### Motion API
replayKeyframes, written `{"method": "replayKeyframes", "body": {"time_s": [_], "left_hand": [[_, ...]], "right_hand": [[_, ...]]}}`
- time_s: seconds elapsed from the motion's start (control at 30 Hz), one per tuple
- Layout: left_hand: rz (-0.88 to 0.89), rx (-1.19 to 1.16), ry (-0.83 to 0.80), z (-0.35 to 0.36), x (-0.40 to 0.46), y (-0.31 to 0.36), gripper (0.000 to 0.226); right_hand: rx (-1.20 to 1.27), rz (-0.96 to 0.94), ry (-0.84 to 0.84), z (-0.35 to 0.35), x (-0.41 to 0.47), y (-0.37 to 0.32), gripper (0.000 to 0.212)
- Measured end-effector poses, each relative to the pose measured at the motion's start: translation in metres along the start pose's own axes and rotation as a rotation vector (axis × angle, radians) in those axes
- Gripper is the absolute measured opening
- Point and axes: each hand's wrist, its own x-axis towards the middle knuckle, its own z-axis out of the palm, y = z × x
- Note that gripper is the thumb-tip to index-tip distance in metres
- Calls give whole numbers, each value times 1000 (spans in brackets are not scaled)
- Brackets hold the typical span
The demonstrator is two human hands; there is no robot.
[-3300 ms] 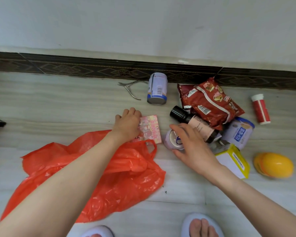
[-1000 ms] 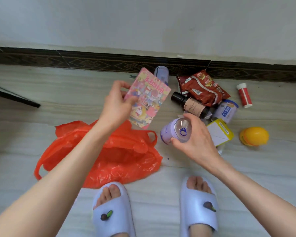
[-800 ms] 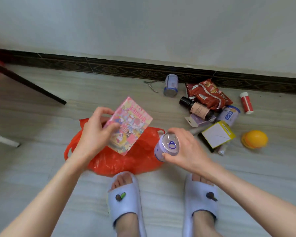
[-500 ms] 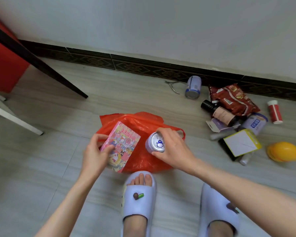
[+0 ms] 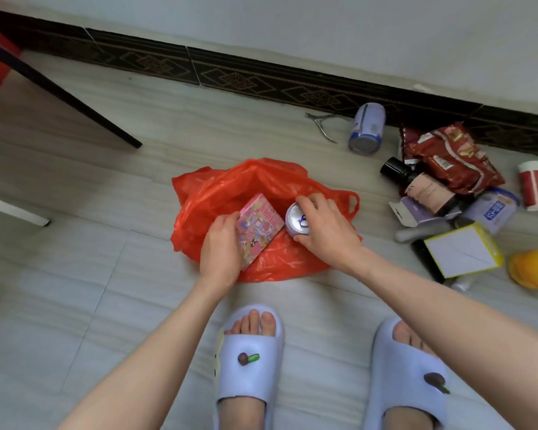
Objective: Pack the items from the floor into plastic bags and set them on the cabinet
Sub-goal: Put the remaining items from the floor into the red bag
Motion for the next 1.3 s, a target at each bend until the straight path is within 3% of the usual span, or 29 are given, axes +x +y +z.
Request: {"method": "replayKeyframes", "body": {"time_s": [0.13,0.23,0.33,0.4,0.53,0.6,0.73,0.87,1.0,1.13,1.3], "left_hand": [[325,265,213,-13,-3,0,37],[361,349,285,-27,16,7,45],[292,388,151,-32,44,13,56],[267,388,27,-28,60,13,58],[468,357,65,-24,86,15,28],[529,256,93,-25,98,18,18],[418,-16,200,-30,118,35,18],[413,-79,290,-30,127,48,14],[371,-16,241,-27,127,43,17],[377,118,179,-31,105,45,30],[459,231,203,-27,44,62,40]], "right_hand": [[18,8,-8,1,-6,3,64],[94,6,92,-2,-7,4,55],[114,78,182,-13,2,11,47],[72,145,141,-21,13,19,46],[187,339,-30,-14,32,43,38],[316,416,-17,-8,35,49,23],[519,512,290,-17,37,47,13],[455,438,504,-36,32,43,19],[399,411,447,-41,34,50,19],[555,413,357,-47,29,51,27],[523,394,260,-42,-42,83,34]]}}
